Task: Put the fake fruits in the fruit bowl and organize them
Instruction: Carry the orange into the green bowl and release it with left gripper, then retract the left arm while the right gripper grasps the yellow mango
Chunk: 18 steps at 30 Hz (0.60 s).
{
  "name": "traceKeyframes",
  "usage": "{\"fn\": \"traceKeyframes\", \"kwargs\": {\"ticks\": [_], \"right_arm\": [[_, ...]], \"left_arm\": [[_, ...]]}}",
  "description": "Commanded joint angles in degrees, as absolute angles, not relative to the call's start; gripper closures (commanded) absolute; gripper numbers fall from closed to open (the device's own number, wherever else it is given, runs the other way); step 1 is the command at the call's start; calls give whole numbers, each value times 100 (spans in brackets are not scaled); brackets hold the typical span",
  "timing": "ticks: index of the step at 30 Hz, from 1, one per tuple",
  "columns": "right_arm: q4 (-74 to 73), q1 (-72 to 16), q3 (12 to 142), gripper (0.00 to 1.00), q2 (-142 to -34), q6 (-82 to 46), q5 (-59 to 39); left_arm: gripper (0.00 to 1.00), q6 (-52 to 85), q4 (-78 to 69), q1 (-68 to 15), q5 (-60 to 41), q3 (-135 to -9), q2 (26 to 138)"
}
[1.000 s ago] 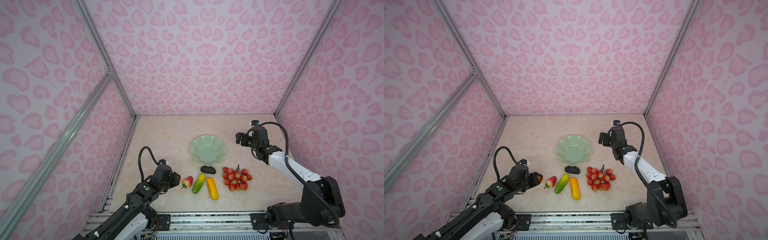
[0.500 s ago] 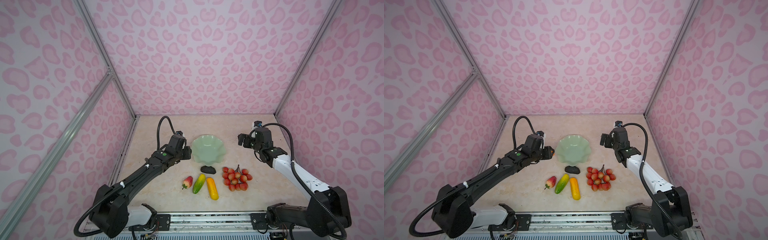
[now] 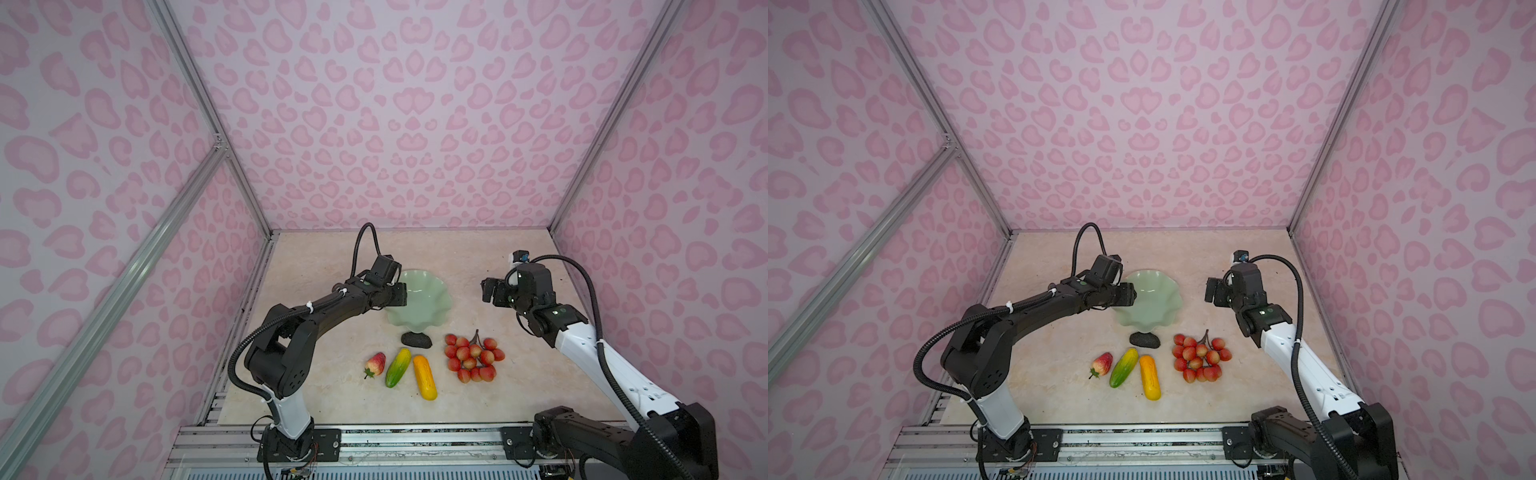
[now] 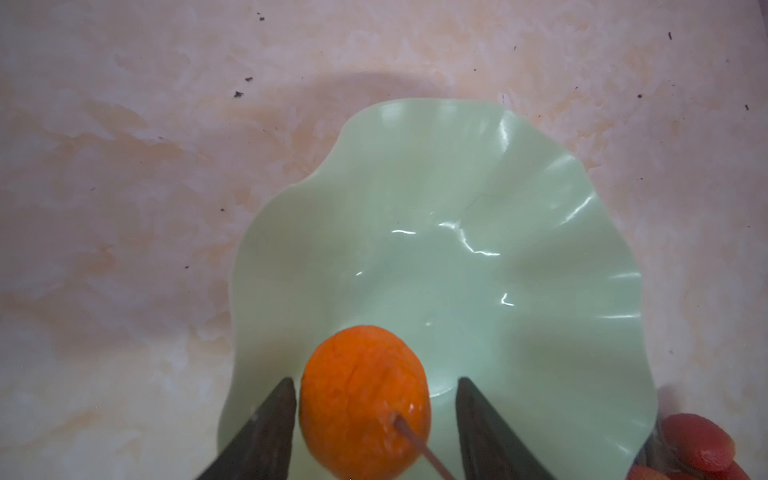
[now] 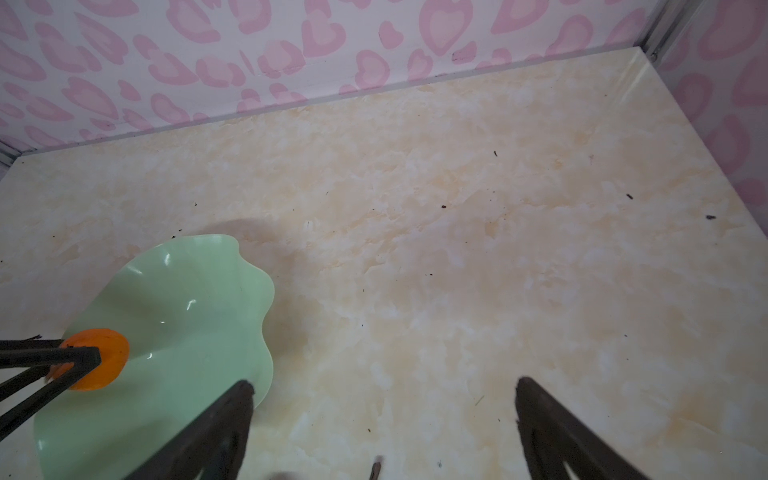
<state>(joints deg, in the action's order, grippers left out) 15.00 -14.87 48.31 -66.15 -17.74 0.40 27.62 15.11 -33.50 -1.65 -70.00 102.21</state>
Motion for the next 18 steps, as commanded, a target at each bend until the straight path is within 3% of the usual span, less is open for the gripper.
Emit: {"fn": "traceKeyframes", "kwargs": {"ticks": [1,6,18], "right_arm": [[1749,-1512,4805,5,-6584,-1683,-95],[2234,-2003,4843,9,-6510,-1806,-287],[2628,-5409,4145,13,-6205,-3570,-171]], "left_arm": [[37,2839,1457,-3414,-103,-7158,10228],[36,2887,1260,-3428,-63,-7147,9813],[29,2830,456,-3428,1667,-5539,6986]]}}
